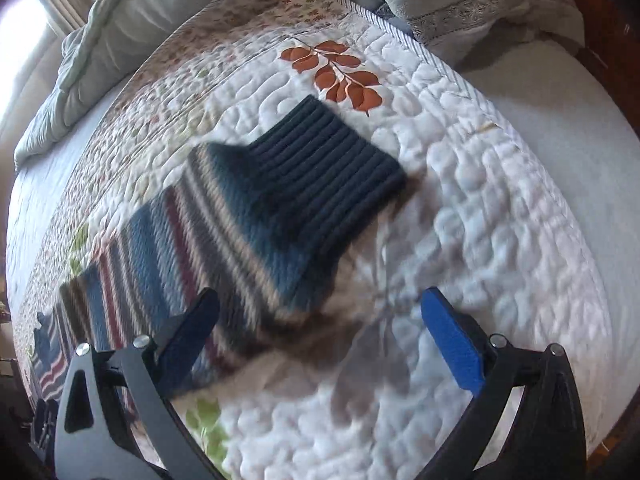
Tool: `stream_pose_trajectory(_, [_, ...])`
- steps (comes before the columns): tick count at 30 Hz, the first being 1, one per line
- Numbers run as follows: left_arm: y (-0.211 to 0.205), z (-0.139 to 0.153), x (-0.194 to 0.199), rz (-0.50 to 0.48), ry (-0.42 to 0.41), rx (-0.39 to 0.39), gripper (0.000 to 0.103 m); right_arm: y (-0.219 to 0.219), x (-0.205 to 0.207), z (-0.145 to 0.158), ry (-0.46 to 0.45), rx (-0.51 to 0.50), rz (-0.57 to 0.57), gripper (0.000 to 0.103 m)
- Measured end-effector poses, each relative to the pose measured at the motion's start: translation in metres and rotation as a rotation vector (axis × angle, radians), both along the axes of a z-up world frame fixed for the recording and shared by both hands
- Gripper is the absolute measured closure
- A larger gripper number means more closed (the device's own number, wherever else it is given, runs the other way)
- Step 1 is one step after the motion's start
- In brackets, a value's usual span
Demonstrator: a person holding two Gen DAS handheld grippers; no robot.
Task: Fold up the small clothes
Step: 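Grasp the ribbed cuff of one sweater sleeve with the right tool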
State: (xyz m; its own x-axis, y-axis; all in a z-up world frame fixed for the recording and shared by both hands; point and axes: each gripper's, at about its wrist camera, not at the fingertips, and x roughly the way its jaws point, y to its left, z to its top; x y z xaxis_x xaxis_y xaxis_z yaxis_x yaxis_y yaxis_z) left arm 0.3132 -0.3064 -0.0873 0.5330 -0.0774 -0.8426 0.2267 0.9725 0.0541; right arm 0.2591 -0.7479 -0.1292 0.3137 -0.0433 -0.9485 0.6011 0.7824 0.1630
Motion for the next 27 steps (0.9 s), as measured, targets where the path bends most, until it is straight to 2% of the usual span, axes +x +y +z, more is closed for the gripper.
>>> stream_pose_trajectory(2, [-0.006, -0.005, 0.001, -0.008, -0.007, 0.012, 0.004, -0.009, 0.003, -0.002, -0.033, 0.026, -0.019, 0.006])
stream_pose_trajectory(4, [-0.010, -0.008, 0.001, -0.011, -0.019, 0.014, 0.004, -0.016, 0.005, -0.005, -0.051, 0.043, -0.034, 0.026])
stream_pose_trajectory(8, [-0.019, -0.012, -0.001, -0.035, -0.023, 0.022, 0.004, -0.018, 0.011, -0.011, -0.029, 0.035, -0.029, 0.028])
stream_pose_trajectory(9, [-0.020, -0.013, -0.001, -0.036, -0.022, 0.025, 0.004, -0.015, 0.012, -0.011, -0.027, 0.016, -0.019, 0.034])
stream_pose_trajectory(11, [-0.021, -0.016, -0.001, -0.038, -0.011, 0.027, 0.004, -0.010, 0.013, -0.010, -0.040, 0.005, 0.006, 0.060])
stream_pose_trajectory(12, [-0.020, -0.017, -0.001, -0.038, -0.005, 0.026, 0.004, -0.003, 0.016, -0.008, -0.056, 0.017, 0.024, 0.078])
stream_pose_trajectory(13, [-0.017, -0.016, -0.001, -0.035, -0.003, 0.026, 0.004, 0.000, 0.015, -0.005, -0.080, 0.039, 0.037, 0.090])
stream_pose_trajectory(15, [-0.008, -0.014, -0.003, -0.024, -0.006, 0.029, 0.004, 0.006, 0.014, 0.002, -0.094, 0.025, 0.036, 0.091])
stream_pose_trajectory(21, [0.051, -0.006, -0.004, 0.046, -0.024, 0.067, 0.004, 0.033, 0.002, 0.041, -0.155, -0.131, 0.036, 0.092])
stream_pose_trajectory(24, [0.094, -0.008, -0.002, 0.101, -0.008, 0.088, 0.004, 0.063, -0.003, 0.070, -0.207, -0.220, 0.086, 0.092])
stream_pose_trajectory(27, [0.140, -0.008, -0.005, 0.166, 0.013, 0.092, 0.004, 0.108, -0.004, 0.102, -0.297, -0.230, 0.179, 0.092])
